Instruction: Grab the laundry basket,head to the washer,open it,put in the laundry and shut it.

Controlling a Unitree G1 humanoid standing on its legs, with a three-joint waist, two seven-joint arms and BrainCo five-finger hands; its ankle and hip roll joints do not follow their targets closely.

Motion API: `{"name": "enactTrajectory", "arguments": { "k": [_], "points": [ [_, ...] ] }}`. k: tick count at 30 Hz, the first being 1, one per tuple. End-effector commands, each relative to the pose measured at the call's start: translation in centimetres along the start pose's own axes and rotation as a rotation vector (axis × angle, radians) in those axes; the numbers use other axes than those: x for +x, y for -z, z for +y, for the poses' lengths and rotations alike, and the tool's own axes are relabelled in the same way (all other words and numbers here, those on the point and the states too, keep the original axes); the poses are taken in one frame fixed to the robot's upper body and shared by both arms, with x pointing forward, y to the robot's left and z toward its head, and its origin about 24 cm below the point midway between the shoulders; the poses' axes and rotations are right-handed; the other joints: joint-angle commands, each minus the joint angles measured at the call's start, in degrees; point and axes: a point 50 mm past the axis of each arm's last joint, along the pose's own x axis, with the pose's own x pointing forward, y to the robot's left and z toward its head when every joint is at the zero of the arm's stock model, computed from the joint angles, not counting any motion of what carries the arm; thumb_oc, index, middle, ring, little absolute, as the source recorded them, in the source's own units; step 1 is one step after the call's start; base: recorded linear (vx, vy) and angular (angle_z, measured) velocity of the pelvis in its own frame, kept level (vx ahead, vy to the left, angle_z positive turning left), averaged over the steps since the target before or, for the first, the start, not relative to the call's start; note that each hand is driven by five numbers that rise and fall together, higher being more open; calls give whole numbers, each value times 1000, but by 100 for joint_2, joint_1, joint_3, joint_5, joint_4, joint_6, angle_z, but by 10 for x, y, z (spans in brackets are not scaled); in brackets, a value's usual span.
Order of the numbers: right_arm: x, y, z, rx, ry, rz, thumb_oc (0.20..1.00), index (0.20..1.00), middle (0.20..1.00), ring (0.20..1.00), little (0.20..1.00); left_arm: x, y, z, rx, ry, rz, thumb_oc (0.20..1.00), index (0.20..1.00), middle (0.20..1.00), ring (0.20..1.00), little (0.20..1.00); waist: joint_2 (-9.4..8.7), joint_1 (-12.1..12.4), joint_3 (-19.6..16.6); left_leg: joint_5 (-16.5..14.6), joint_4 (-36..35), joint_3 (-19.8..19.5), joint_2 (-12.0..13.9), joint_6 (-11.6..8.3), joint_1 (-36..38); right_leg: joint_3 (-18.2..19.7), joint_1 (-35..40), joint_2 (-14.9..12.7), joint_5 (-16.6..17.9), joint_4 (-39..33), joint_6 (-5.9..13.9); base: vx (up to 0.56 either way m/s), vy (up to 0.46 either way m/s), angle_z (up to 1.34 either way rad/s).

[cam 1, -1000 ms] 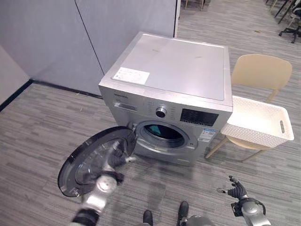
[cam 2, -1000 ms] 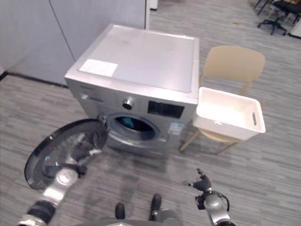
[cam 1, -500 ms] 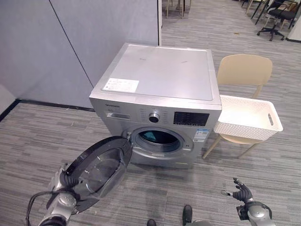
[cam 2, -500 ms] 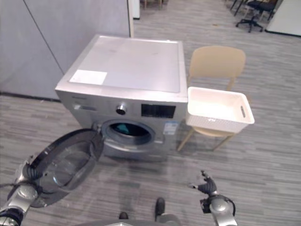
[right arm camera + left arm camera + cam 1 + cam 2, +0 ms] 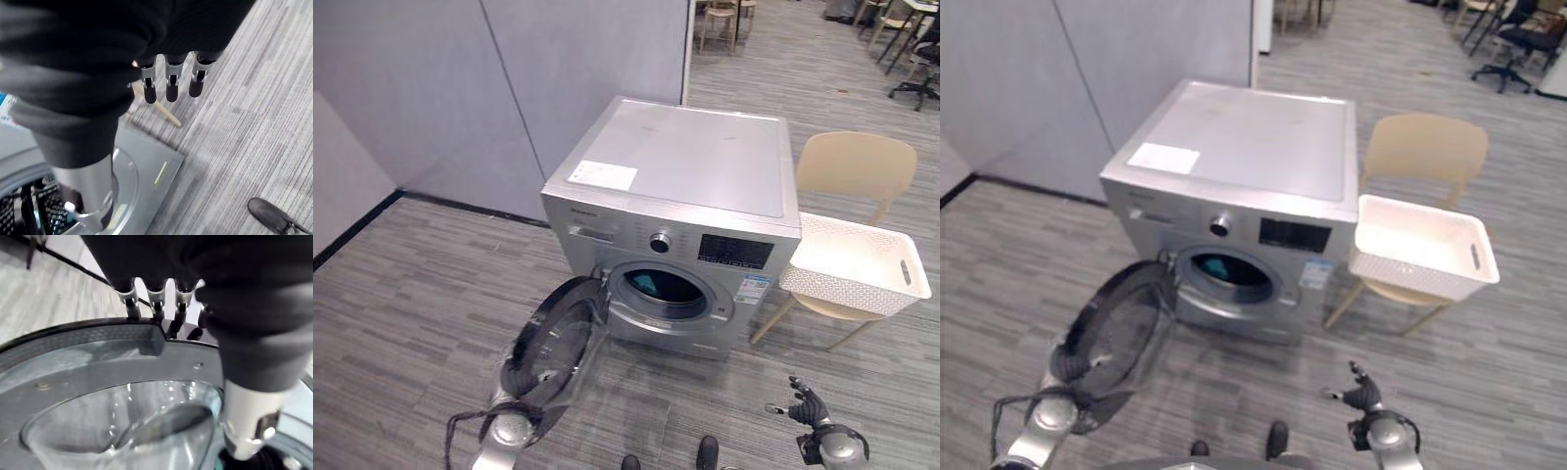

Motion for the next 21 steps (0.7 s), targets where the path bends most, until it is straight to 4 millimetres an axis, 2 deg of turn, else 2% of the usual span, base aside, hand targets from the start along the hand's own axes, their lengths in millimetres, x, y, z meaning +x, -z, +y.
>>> {"name": "enactTrajectory", "arguments": {
  "k": [1, 4, 5, 7, 11, 15, 16, 17, 19, 20, 21],
  "points": [
    [8, -28, -4, -26, 26, -105, 1000, 1000, 1000, 1000, 1000, -3, -104, -82, -180, 402, -350, 1000, 1000, 1000, 1000, 1000, -78, -425, 109, -148, -21, -42, 32, -183, -171, 145, 341, -242, -785, 445, 568, -32, -46, 6],
    [8, -31, -3, -43, 23, -118, 1000, 1000, 1000, 1000, 1000, 1, -136, -81, -232, 381, -442, 1000, 1000, 1000, 1000, 1000, -20, -520, 148, -146, -21, 22, 41, -185, -215, 206, 268, -245, -734, 397, 581, -23, -20, 2],
    [8, -31, -4, -43, 23, -118, 1000, 1000, 1000, 1000, 1000, 1, -137, -81, -232, 381, -442, 1000, 1000, 1000, 1000, 1000, -19, -514, 149, -147, -21, 28, 42, -185, -216, 212, 265, -244, -732, 397, 581, -24, -14, -7],
    [7, -28, -5, -48, 30, -108, 1000, 1000, 1000, 1000, 1000, 0, -156, -72, -267, 355, -514, 1000, 1000, 1000, 1000, 1000, 49, -568, 164, -151, -21, 96, 52, -189, -241, 286, 219, -243, -691, 323, 585, -15, -19, -32],
    [4, -18, -6, -44, 27, -80, 1000, 1000, 1000, 1000, 1000, 4, -156, -67, -238, 339, -518, 1000, 1000, 1000, 1000, 1000, 104, -642, 159, -157, -21, 115, 49, -202, -205, 313, 278, -227, -686, 249, 578, 21, -24, -29],
    [6, -27, -14, -71, 46, -109, 1000, 1000, 1000, 1000, 1000, 28, -158, -55, -151, 234, -462, 1000, 1000, 1000, 1000, 1000, 184, -791, 283, -95, -21, 180, 63, -233, -365, 396, 38, -225, -625, 279, 574, -58, 9, -8],
    [6, -27, -14, -71, 46, -110, 1000, 1000, 1000, 1000, 1000, 28, -158, -56, -151, 234, -463, 1000, 1000, 1000, 1000, 1000, 187, -790, 279, -93, -21, 181, 64, -233, -376, 398, 25, -225, -625, 283, 573, -70, 17, -40],
    [6, -31, -17, -79, 51, -124, 1000, 1000, 1000, 1000, 1000, 37, -158, -48, -121, 187, -438, 1000, 1000, 1000, 1000, 1000, 203, -845, 319, -63, -21, 211, 76, -237, -456, 433, -93, -219, -591, 293, 569, -91, 19, -64],
    [7, -33, -25, -100, 71, -133, 1000, 1000, 1000, 1000, 1000, 57, -161, -14, -85, 50, -406, 1000, 1000, 1000, 1000, 1000, 210, -927, 334, 30, -21, 294, 121, -256, -779, 496, -416, -175, -471, 242, 554, -112, -3, -47],
    [5, -28, -27, -97, 78, -119, 1000, 1000, 1000, 1000, 1000, 57, -160, -5, -98, 27, -419, 1000, 1000, 1000, 1000, 1000, 193, -908, 296, 42, -21, 297, 144, -263, -831, 484, -437, -163, -458, 194, 545, -28, -41, -29],
    [4, -24, -27, -91, 79, -109, 1000, 1000, 1000, 1000, 1000, 54, -158, -5, -120, 28, -424, 1000, 1000, 1000, 1000, 1000, 182, -887, 284, 38, -21, 286, 150, -265, -822, 462, -413, -158, -465, 176, 540, 26, -54, -35]
  ]
}}
